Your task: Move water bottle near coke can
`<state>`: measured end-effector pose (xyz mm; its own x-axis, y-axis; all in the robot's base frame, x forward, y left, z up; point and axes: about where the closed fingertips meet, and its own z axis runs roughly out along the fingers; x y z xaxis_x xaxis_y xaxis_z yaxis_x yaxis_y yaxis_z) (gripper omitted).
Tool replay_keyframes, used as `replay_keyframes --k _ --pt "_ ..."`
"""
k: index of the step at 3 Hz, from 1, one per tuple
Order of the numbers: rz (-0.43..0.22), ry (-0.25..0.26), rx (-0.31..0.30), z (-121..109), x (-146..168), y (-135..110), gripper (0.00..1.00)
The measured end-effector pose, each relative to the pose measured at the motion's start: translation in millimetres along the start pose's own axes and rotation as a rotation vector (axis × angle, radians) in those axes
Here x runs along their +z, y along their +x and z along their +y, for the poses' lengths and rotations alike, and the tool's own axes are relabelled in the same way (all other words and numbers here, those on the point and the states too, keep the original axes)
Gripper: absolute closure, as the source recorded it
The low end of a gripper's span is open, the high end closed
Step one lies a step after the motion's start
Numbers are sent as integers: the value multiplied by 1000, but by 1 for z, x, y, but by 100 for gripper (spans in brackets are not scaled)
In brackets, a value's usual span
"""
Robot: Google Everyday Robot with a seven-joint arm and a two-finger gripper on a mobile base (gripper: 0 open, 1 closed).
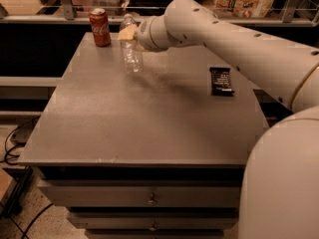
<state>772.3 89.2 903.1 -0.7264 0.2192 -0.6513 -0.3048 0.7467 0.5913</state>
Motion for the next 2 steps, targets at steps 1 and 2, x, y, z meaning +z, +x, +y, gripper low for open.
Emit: replay_keyframes --k 1,2 --pt "20 41 80 -21 23 -3 98" --pt "59 46 89 -23 36 -4 75"
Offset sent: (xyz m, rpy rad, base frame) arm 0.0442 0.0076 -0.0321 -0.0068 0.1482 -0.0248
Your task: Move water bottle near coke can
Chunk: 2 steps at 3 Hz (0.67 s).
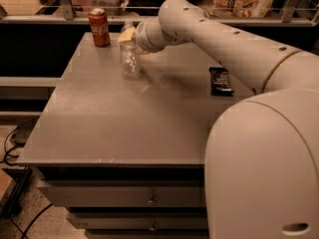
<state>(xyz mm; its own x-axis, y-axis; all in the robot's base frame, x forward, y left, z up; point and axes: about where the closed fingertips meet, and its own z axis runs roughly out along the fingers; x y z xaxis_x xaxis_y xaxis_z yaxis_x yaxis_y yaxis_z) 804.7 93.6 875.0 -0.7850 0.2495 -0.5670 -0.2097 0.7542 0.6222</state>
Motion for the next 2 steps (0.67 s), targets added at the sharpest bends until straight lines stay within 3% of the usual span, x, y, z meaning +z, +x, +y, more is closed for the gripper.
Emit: replay_keyframes --k 2 --pt "120 -30 -14 11 39 9 28"
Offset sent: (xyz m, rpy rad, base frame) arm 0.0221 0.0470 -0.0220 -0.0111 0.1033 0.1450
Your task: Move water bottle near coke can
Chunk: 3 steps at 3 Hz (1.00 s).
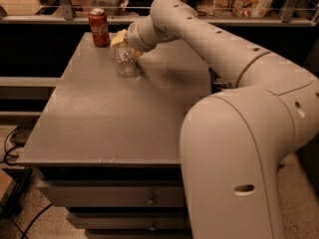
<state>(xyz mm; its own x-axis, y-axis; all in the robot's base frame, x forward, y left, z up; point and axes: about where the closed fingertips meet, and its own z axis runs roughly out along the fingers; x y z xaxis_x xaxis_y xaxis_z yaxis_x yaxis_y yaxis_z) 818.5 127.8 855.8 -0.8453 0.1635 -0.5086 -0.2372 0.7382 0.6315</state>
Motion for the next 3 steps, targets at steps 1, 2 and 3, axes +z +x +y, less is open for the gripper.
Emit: replay_keyframes --k 1,2,3 --pt "31 -15 -1 5 11 3 5" --pt "32 -17 -2 9 8 0 0" --pt "32 -17 -2 14 3 -4 0"
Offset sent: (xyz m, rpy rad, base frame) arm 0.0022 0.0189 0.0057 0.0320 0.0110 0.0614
